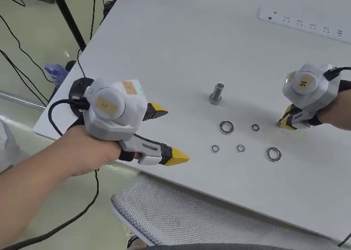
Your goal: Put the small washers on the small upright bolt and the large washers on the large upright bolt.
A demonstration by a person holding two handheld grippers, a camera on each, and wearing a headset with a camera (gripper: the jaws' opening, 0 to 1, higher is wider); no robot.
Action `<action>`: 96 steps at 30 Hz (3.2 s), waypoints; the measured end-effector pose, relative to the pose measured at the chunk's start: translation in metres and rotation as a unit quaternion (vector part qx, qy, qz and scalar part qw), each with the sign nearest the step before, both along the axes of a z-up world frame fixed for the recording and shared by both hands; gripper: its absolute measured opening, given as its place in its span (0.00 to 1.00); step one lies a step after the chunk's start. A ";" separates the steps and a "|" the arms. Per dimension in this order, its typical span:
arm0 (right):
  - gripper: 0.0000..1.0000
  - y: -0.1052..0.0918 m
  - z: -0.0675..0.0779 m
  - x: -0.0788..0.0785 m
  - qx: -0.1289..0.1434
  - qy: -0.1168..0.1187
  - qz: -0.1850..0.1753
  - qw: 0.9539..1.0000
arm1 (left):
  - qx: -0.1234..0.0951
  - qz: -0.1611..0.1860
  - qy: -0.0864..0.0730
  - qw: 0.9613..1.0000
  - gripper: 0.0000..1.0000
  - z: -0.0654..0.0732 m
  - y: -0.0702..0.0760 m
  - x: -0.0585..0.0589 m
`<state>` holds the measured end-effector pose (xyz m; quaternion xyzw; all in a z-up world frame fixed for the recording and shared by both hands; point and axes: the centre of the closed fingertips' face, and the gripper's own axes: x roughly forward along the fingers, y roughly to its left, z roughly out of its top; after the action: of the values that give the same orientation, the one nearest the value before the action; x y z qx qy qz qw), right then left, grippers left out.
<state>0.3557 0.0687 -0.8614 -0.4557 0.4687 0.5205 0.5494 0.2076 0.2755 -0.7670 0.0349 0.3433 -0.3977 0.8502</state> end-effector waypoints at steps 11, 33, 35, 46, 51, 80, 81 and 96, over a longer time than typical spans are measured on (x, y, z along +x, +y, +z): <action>0.13 -0.001 -0.004 0.003 0.000 -0.006 -0.001 1.000 | -0.001 -0.003 0.004 1.000 0.66 -0.001 -0.001 0.000; 0.23 0.002 -0.004 0.003 0.013 -0.007 -0.012 1.000 | 0.000 -0.004 0.003 1.000 0.64 0.003 0.002 -0.003; 0.23 0.004 -0.002 0.005 0.021 -0.006 -0.018 1.000 | 0.000 -0.003 0.002 1.000 0.64 0.003 0.003 -0.003; 0.29 0.002 0.008 0.008 0.024 0.005 -0.019 1.000 | 0.003 -0.004 0.001 1.000 0.63 0.004 0.004 -0.004; 0.29 0.005 0.020 0.007 0.029 0.003 -0.012 0.999 | 0.001 -0.006 -0.006 1.000 0.64 0.011 0.002 -0.004; 0.28 0.057 0.033 -0.028 0.052 0.014 0.083 0.995 | -0.005 -0.003 -0.030 1.000 0.64 0.029 0.000 -0.004; 0.28 0.057 0.030 -0.030 0.051 0.013 0.089 0.995 | -0.005 -0.002 -0.030 1.000 0.64 0.028 0.000 -0.005; 0.27 0.057 -0.001 -0.032 0.028 0.017 0.078 0.996 | -0.002 0.000 -0.025 1.000 0.63 0.025 0.007 -0.008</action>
<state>0.3232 0.1262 -0.8624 -0.4659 0.4266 0.5823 0.5118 0.2001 0.2821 -0.7417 0.0431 0.3208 -0.3972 0.8587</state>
